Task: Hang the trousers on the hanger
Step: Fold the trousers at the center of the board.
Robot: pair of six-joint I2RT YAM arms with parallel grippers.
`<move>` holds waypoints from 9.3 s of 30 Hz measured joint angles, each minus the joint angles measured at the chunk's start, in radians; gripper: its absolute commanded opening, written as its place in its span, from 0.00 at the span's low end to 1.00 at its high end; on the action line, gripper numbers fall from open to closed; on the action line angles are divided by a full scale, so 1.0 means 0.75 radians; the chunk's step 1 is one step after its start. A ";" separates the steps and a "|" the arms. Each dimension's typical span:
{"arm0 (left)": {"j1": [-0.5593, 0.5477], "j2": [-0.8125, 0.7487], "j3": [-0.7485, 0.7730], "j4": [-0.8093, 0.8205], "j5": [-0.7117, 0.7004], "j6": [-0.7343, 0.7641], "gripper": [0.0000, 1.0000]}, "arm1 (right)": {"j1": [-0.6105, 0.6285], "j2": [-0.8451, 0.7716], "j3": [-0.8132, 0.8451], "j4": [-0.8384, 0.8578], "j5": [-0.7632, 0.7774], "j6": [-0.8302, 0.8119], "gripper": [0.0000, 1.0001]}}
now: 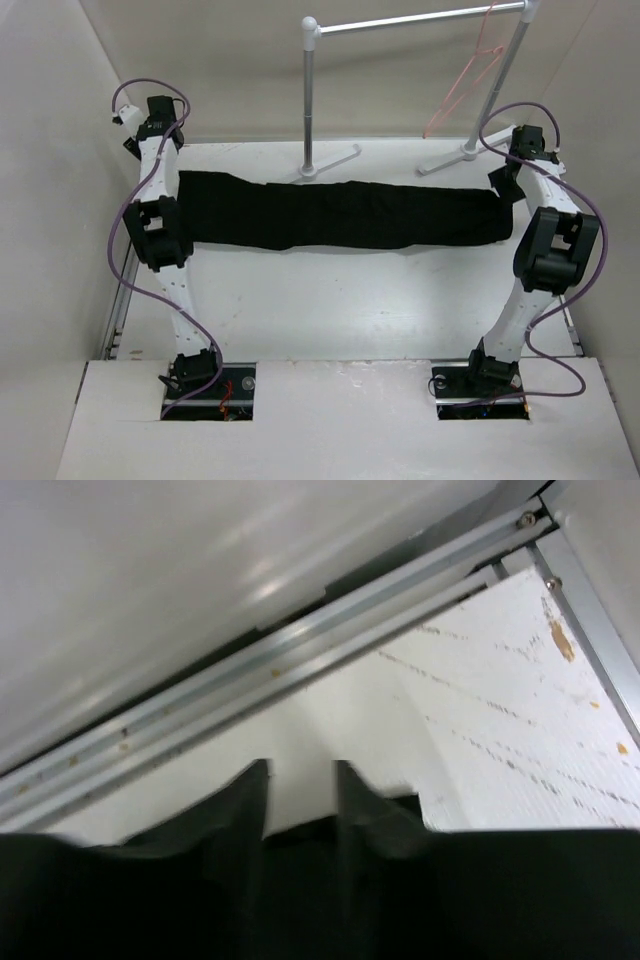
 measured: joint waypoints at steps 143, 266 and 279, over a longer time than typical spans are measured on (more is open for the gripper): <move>0.019 -1.393 -1.930 0.896 0.712 -0.529 0.74 | -0.066 -1.124 -1.147 0.452 -0.354 -0.123 0.78; -0.632 -1.037 -1.980 0.879 0.444 -0.085 0.51 | 0.634 -0.444 -1.114 0.895 -0.425 -0.169 0.29; -0.529 -1.430 -1.903 0.762 0.395 -0.074 0.77 | 0.674 -0.565 -0.969 0.809 -0.437 -0.184 0.70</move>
